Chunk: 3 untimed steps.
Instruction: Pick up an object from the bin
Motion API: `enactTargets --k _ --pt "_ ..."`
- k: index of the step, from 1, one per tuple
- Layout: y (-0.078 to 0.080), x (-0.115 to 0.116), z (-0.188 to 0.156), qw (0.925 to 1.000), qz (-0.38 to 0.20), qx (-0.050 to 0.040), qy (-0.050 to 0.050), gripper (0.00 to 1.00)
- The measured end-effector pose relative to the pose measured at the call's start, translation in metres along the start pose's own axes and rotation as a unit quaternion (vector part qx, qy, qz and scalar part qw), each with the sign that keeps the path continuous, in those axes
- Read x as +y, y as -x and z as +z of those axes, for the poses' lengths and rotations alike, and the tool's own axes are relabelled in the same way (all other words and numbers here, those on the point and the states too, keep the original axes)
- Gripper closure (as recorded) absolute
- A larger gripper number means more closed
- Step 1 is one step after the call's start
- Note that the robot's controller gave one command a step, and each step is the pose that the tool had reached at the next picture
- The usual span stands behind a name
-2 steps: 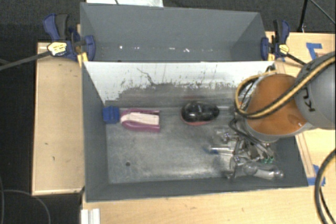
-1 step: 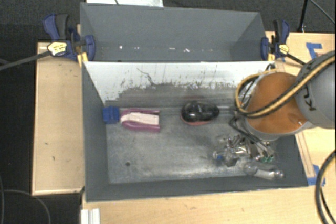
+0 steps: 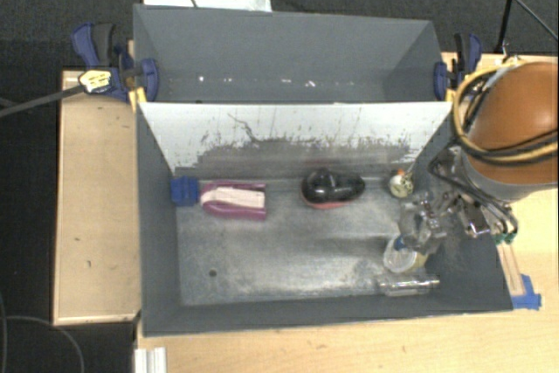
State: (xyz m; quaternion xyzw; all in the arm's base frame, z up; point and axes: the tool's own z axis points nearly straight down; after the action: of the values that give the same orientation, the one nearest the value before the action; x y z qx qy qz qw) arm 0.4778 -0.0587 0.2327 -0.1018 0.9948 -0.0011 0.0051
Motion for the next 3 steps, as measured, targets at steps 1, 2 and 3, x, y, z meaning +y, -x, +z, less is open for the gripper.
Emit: enactTargets --k 1,2,3 --pt "0.007 -0.017 0.022 0.9978 0.066 0.0051 0.001 1.0" --pt "0.019 -0.015 0.151 0.9999 -0.01 0.0048 0.002 1.0" --pt "0.022 -0.015 0.148 0.9999 -0.011 -0.0009 0.001 0.0"
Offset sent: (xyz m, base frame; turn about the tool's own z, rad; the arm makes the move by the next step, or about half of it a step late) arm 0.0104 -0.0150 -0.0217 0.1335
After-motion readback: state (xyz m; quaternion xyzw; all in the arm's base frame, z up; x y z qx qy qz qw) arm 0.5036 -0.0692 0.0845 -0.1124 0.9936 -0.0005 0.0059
